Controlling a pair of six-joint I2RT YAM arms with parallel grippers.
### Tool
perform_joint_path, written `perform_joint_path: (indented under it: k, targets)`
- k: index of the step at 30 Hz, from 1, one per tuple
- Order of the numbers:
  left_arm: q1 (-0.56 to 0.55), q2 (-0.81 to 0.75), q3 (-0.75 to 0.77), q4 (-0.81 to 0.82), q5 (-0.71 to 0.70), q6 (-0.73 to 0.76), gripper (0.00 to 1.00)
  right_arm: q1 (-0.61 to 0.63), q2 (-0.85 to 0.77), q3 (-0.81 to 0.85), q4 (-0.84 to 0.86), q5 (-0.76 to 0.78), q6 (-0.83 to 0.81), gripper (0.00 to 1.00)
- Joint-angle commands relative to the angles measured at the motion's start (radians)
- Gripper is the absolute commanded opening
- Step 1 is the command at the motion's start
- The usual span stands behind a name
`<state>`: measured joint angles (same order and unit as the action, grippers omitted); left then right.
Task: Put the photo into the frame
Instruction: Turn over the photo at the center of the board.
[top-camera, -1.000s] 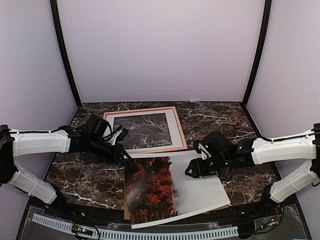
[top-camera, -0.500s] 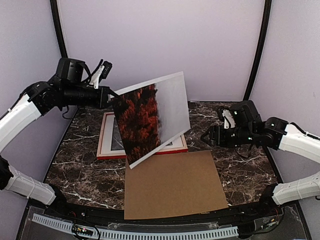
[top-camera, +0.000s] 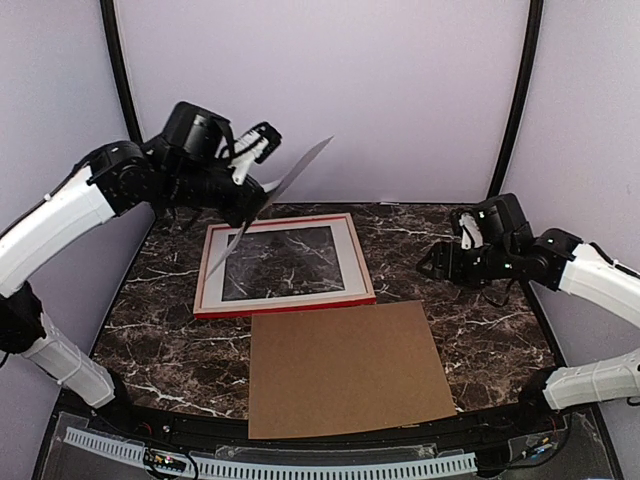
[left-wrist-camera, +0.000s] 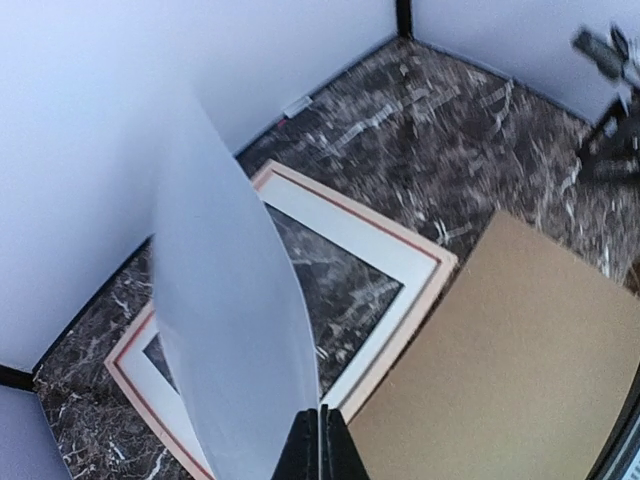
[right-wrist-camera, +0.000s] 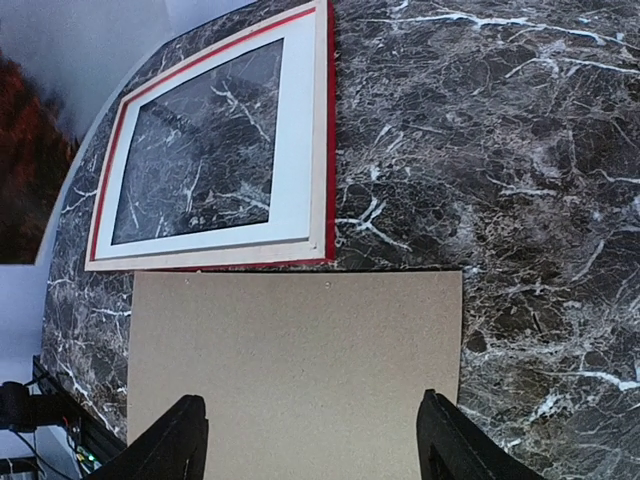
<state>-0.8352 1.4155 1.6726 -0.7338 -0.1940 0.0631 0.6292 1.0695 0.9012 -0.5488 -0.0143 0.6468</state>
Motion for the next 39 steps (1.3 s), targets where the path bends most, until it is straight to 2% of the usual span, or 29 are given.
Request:
perform_joint_path:
  k: [1, 9, 14, 21, 30, 39]
  targets:
    - [-0.142, 0.114, -0.045, -0.1, -0.145, 0.073, 0.0, -0.077, 0.0, 0.02, 0.021, -0.066, -0.007, 0.73]
    - [-0.332, 0.194, -0.276, 0.01, -0.097, -0.051, 0.0, -0.215, 0.013, 0.016, 0.024, -0.106, -0.043, 0.8]
    - [-0.398, 0.237, -0.348, 0.065, -0.047, -0.093, 0.0, -0.231, 0.114, 0.046, 0.036, -0.17, -0.09, 0.84]
    - [-0.436, 0.262, -0.39, 0.085, -0.047, -0.069, 0.0, -0.228, 0.32, 0.085, 0.102, -0.298, -0.143, 0.88]
    - [-0.495, 0.196, -0.467, 0.139, 0.012, 0.011, 0.0, -0.224, 0.565, 0.182, 0.198, -0.408, -0.192, 0.86]
    - [-0.502, 0.158, -0.535, 0.148, 0.051, 0.065, 0.0, -0.226, 0.795, 0.343, 0.142, -0.467, -0.307, 0.84]
